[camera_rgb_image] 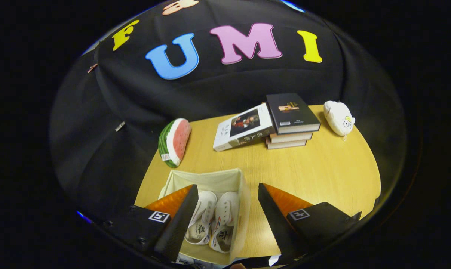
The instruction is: Open the storage box then place both shoes into the box .Put the left shoe in first, then the right shoe, with the right side of both shoes facing outward in a uniform manner.
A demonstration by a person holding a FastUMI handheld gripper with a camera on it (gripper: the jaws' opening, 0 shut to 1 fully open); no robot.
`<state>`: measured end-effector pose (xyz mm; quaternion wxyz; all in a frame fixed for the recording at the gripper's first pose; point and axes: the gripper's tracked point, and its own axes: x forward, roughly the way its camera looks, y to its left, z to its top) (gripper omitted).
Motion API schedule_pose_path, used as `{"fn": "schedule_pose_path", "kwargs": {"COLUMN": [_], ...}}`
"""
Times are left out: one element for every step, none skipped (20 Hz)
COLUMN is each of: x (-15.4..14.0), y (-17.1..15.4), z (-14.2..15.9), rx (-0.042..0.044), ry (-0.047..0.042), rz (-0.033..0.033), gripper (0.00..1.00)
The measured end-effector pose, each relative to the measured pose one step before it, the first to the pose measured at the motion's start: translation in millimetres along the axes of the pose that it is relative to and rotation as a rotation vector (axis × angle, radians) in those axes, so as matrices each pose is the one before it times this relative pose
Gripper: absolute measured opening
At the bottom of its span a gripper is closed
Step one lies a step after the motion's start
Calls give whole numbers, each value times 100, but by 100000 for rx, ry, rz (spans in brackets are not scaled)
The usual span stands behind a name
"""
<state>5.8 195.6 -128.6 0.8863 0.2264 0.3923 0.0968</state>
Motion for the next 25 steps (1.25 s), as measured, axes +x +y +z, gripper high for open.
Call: {"fn": "schedule_pose_path", "kwargs": {"x": [-612, -659, -699, -617, -542, -513, -477, -407, -285, -190, -332, -155, -30, -194, -64, -292, -135, -170, -70, -305, -149, -163, -133, -36, 5], "y": [-1230, -1395, -1389, -1619, -1698, -1800, -1609, -1583, -1912, -1241, -1491, -1191, -1064, -982, -730, -539, -317, -376, -489, -450, -443, -160, 8, -92, -186], "z": [1424, 1645, 1533, 1533, 1483, 1436, 1263, 1194, 1188, 786, 951, 610, 405, 345, 425, 275, 133, 268, 344, 199, 44, -21, -232, -313, -336], "rx": [-862, -1348, -1871, -2415, -2597, -2453, -1847, -1661, -1922, -1195, -1673, -1661, -2162, -2812, -3494, -2974, -1266, -172, 168, -202, -121, 309, 486, -240, -615], "ry": [-4586, -4999, -5302, -5335, -4902, -4220, -3709, -3340, -3515, -2169, -2666, -2087, -1877, -1963, -2116, -1853, -1599, -1990, -2183, -2009, -1585, -730, 255, 339, 546], "rz": [-683, -828, -1073, -1308, -1609, -1678, -1058, -1030, -1292, -692, -731, -352, 19, -173, 541, 799, 735, -76, -318, -524, -166, 721, 1500, 1514, 1298], "gripper": [99, 99, 99, 99, 99, 99, 99, 99, 99, 99, 99, 99, 99, 99, 99, 99, 99, 99, 99, 99, 98, 98, 98, 98, 98]}}
